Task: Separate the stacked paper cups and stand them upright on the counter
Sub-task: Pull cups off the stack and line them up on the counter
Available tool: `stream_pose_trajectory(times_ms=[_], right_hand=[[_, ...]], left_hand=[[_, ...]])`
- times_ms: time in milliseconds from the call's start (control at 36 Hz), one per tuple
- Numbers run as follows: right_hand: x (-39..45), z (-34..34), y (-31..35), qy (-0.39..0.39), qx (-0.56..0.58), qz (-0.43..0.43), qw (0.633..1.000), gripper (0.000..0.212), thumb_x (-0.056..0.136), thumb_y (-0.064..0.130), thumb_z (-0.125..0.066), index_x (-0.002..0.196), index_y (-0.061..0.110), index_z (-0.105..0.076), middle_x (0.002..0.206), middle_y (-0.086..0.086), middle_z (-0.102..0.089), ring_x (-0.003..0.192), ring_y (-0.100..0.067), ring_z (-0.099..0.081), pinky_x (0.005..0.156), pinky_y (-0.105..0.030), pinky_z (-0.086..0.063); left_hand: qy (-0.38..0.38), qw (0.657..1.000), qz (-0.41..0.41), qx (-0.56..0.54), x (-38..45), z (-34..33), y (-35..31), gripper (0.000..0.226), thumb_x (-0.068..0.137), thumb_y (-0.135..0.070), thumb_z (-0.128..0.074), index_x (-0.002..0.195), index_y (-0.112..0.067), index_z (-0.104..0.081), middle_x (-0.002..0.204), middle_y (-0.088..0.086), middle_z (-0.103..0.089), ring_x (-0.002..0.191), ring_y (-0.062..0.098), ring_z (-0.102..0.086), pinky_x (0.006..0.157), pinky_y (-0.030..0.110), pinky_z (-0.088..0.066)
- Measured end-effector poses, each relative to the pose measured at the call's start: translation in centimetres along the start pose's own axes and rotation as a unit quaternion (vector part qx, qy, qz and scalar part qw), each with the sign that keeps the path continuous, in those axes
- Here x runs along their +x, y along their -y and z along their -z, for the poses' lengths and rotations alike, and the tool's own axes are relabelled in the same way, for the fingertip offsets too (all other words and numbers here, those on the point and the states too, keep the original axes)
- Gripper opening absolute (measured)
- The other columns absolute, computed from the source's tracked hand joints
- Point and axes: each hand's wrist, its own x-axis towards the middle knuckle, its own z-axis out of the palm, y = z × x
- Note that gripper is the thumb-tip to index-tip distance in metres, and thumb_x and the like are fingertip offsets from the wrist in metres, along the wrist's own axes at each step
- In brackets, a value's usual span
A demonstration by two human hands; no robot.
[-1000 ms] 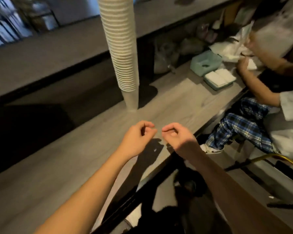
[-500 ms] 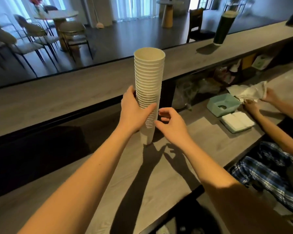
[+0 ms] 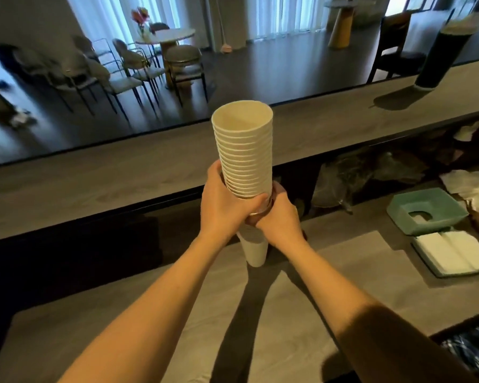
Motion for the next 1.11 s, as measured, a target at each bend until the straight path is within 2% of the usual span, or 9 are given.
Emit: stream_pose_trajectory(times_ms=[111, 306, 528, 694, 750, 861, 917, 1000, 1111], right_hand=[[0.2, 0.4, 0.6, 0.007, -0.014, -0.013, 1.000, 0.108, 0.072, 0.039, -0.090, 0.158, 0.021, -0.027, 0.141, -0.002, -0.059, 0.131, -0.024, -0.053, 0.094, -0.031, -0.044], [0.4, 3.6, 6.4, 0.043, -0.098, 0.058, 0.993, 0.134, 0.064, 0.044, -0.093, 0.161, 0.024, -0.003, 0.165, 0.000, -0.026, 0.151, -0.025, -0.025, 0.119, -0.054, -0.031], [-1.4, 4.1, 19.5, 0.130, 0.012, 0.283, 0.950, 0.129, 0.068, 0.042, -0.091, 0.162, 0.033, -0.003, 0.159, 0.011, -0.036, 0.135, -0.002, -0.036, 0.109, -0.031, -0.035], [-2.2, -1.6, 22.1, 0.208, 0.005, 0.331, 0.921, 0.102, 0.073, 0.033, -0.089, 0.154, 0.033, -0.026, 0.126, 0.020, -0.056, 0.112, -0.004, -0.057, 0.086, -0.021, -0.045], [-2.4, -3.9, 21.3, 0.232, -0.015, 0.320, 0.918, 0.100, 0.070, 0.038, -0.089, 0.151, 0.034, -0.029, 0.123, 0.018, -0.060, 0.108, -0.008, -0.062, 0.084, -0.027, -0.051], [-3.0, -7.7, 20.3, 0.289, -0.056, 0.327, 0.898, 0.105, 0.069, 0.048, -0.087, 0.152, 0.035, -0.025, 0.126, 0.016, -0.056, 0.109, -0.008, -0.059, 0.083, -0.029, -0.050], [-3.7, -9.4, 20.4, 0.312, -0.061, 0.329, 0.889, 0.102, 0.070, 0.047, -0.087, 0.150, 0.036, -0.026, 0.121, 0.019, -0.054, 0.105, -0.005, -0.058, 0.079, -0.026, -0.048], [-4.6, -12.0, 20.9, 0.335, -0.074, 0.337, 0.877, 0.103, 0.070, 0.046, -0.088, 0.151, 0.037, -0.024, 0.121, 0.019, -0.051, 0.106, -0.007, -0.056, 0.078, -0.026, -0.049], [-5.4, -15.4, 21.9, 0.351, -0.075, 0.342, 0.868, 0.105, 0.070, 0.048, -0.088, 0.152, 0.037, -0.024, 0.123, 0.019, -0.052, 0.104, -0.004, -0.058, 0.068, -0.016, -0.048]], left_hand=[[-0.045, 0.998, -0.022, -0.036, 1.8, 1.9, -3.0, 0.103, 0.058, -0.042, -0.090, 0.141, -0.024, -0.032, 0.132, -0.010, -0.055, 0.116, 0.002, -0.055, 0.094, 0.025, -0.051], [-0.100, 0.991, -0.059, -0.071, 3.6, 6.4, -7.1, 0.096, 0.059, -0.038, -0.090, 0.137, -0.020, -0.036, 0.126, -0.009, -0.056, 0.114, 0.003, -0.056, 0.094, 0.031, -0.054], [-0.174, 0.973, -0.110, -0.100, 3.7, 12.2, -9.8, 0.089, 0.063, -0.027, -0.090, 0.134, -0.020, -0.038, 0.123, -0.011, -0.055, 0.111, 0.000, -0.058, 0.088, 0.017, -0.052], [-0.081, 0.989, 0.052, -0.116, 2.5, 17.2, -6.9, 0.114, 0.052, -0.066, -0.084, 0.142, -0.016, -0.037, 0.128, 0.002, -0.062, 0.110, 0.015, -0.066, 0.092, 0.044, -0.056], [-0.144, 0.977, 0.100, -0.121, 2.0, 20.3, -6.5, 0.124, 0.055, -0.069, -0.080, 0.151, -0.020, -0.019, 0.140, 0.004, -0.052, 0.119, 0.019, -0.059, 0.100, 0.045, -0.050], [-0.353, 0.935, 0.000, 0.028, 0.7, 27.5, -7.1, 0.061, 0.098, -0.043, -0.050, 0.148, -0.019, -0.025, 0.137, 0.001, -0.045, 0.125, 0.014, -0.046, 0.096, 0.022, -0.036], [-0.284, 0.953, -0.004, 0.104, 0.8, 30.7, -7.3, 0.039, 0.104, -0.039, -0.037, 0.136, -0.018, -0.046, 0.116, -0.005, -0.056, 0.105, 0.008, -0.053, 0.082, 0.017, -0.038], [-0.113, 0.964, 0.079, 0.230, 0.9, 34.6, -6.7, 0.049, 0.103, -0.047, -0.029, 0.089, -0.011, -0.059, 0.079, 0.000, -0.058, 0.076, 0.018, -0.054, 0.072, 0.032, -0.036], [-0.054, 0.945, 0.147, 0.289, 1.0, 38.4, -5.8, 0.038, 0.102, -0.040, -0.042, 0.100, -0.012, -0.067, 0.110, 0.011, -0.068, 0.103, 0.028, -0.062, 0.086, 0.040, -0.044]])
